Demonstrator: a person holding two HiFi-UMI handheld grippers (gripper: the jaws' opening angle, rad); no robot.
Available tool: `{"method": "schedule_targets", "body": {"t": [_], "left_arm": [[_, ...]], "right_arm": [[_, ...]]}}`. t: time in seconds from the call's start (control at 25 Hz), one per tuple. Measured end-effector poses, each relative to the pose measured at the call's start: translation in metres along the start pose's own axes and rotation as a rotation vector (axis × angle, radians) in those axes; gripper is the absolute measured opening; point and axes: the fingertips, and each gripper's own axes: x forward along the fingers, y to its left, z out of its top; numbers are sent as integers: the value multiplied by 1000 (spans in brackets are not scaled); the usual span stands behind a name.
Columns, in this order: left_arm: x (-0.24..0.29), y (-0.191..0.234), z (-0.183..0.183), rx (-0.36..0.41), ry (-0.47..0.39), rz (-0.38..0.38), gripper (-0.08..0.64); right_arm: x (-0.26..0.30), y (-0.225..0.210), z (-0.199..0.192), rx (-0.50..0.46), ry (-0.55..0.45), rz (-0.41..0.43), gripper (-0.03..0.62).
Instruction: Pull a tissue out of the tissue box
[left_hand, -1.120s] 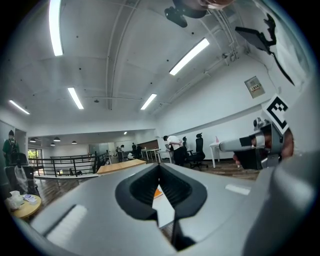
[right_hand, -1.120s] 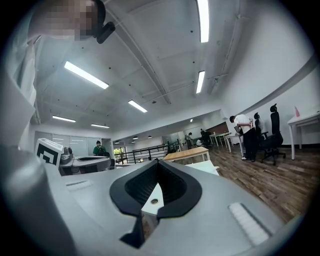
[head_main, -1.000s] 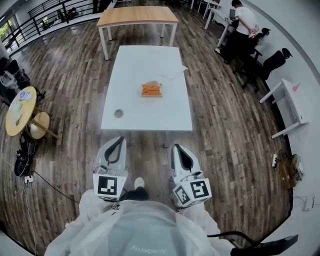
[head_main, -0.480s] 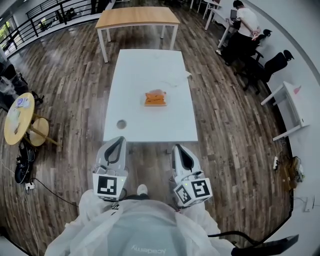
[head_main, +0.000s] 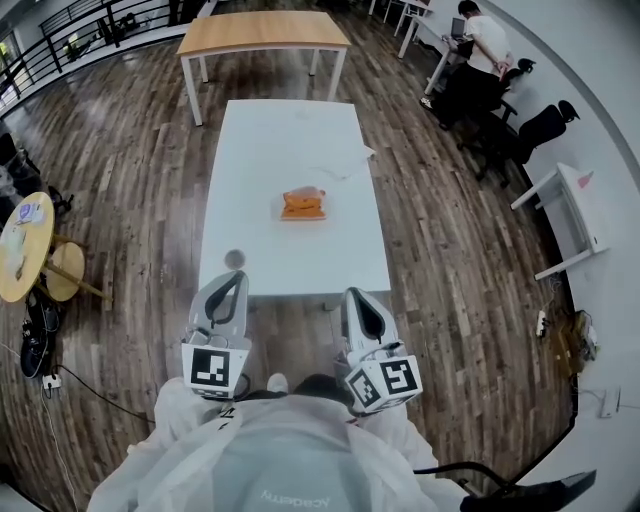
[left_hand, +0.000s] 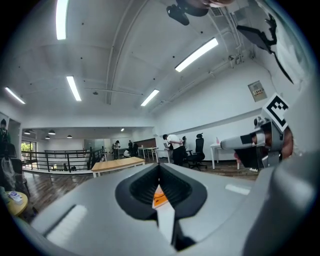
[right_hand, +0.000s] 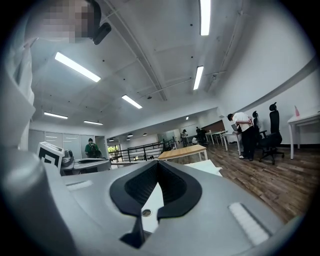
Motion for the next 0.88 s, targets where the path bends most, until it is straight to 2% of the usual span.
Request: {"method": "schedule_targets", "body": {"t": [0.2, 0.4, 0.52, 0.88], "left_arm": [[9, -4, 0, -11, -3, -7, 0], [20, -2, -11, -7, 31, -5, 0], [35, 5, -10, -16, 20, 21, 0], [93, 33, -13, 19, 68, 74, 0]], "right_arm": [[3, -10, -2, 7, 19, -12, 2], [17, -18, -5, 7, 38, 5, 2], [35, -28, -7, 16, 43, 22, 2], [104, -65, 2, 45, 55, 81, 2]]}}
